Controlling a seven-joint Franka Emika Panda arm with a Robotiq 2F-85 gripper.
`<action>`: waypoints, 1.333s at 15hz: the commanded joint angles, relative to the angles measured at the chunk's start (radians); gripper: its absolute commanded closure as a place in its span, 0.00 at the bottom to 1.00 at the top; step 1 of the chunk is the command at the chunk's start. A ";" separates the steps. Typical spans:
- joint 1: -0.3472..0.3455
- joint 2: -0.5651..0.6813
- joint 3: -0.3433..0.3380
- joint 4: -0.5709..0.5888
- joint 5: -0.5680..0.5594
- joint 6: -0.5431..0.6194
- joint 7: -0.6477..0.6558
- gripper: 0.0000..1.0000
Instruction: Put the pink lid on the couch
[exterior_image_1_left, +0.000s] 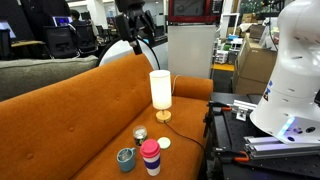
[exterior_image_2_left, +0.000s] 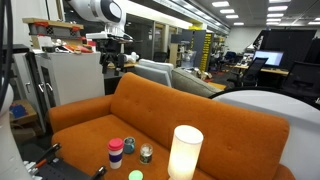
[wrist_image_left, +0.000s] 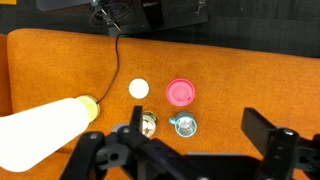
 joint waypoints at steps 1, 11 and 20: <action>0.006 0.000 -0.006 0.002 -0.001 -0.002 0.000 0.00; 0.006 0.008 -0.006 -0.001 0.022 0.006 0.018 0.00; 0.043 0.165 0.001 -0.069 0.251 0.239 0.149 0.00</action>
